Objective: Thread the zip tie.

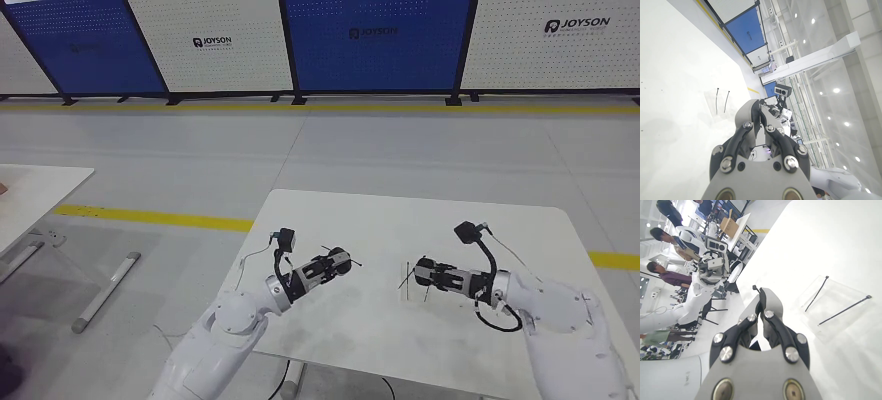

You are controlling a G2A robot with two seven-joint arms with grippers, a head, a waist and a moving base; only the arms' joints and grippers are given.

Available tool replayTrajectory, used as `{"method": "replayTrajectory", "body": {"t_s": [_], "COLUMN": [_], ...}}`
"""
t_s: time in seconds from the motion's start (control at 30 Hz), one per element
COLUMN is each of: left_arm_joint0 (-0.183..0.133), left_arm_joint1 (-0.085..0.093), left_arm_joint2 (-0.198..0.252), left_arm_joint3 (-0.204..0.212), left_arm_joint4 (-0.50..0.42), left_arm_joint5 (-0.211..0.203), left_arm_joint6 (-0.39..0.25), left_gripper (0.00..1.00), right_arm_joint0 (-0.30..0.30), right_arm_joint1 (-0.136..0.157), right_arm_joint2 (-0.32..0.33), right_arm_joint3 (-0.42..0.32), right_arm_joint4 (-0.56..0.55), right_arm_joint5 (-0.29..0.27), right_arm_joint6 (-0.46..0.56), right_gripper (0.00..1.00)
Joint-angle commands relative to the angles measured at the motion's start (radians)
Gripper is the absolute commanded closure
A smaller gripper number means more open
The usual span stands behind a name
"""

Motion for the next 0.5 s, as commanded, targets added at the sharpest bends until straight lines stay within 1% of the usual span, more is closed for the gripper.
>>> {"method": "replayTrajectory", "body": {"t_s": [0.0, 0.13, 0.2, 0.3, 0.37, 0.4, 0.47], "left_arm_joint0": [0.0, 0.0, -0.001, 0.004, 0.006, 0.004, 0.0], "left_arm_joint1": [0.0, 0.0, -0.001, -0.004, -0.007, -0.009, -0.013], "left_arm_joint2": [0.0, 0.0, 0.013, 0.044, 0.066, 0.078, 0.096], "left_arm_joint3": [0.0, 0.0, -0.002, -0.016, -0.027, -0.033, -0.038], "left_arm_joint4": [0.0, 0.0, 0.053, 0.137, 0.173, 0.194, 0.205], "left_arm_joint5": [0.0, 0.0, -0.001, 0.0, 0.006, 0.01, 0.018], "left_arm_joint6": [0.0, 0.0, 0.032, 0.096, 0.127, 0.143, 0.165], "left_gripper": [1.0, 1.0, 1.0, 1.0, 1.0, 1.0, 1.0], "right_arm_joint0": [0.0, 0.0, -0.009, -0.019, -0.033, -0.046, -0.072], "right_arm_joint1": [0.0, 0.0, 0.0, 0.002, 0.007, 0.011, 0.017], "right_arm_joint2": [0.0, 0.0, -0.005, -0.002, 0.005, 0.012, 0.02], "right_arm_joint3": [0.0, 0.0, -0.002, -0.008, -0.035, -0.06, -0.097], "right_arm_joint4": [0.0, 0.0, 0.014, 0.071, 0.099, 0.111, 0.1], "right_arm_joint5": [0.0, 0.0, 0.0, 0.0, 0.0, 0.0, 0.0], "right_arm_joint6": [0.0, 0.0, -0.029, -0.089, -0.118, -0.136, -0.175], "right_gripper": [1.0, 1.0, 1.0, 1.0, 1.0, 1.0, 1.0]}}
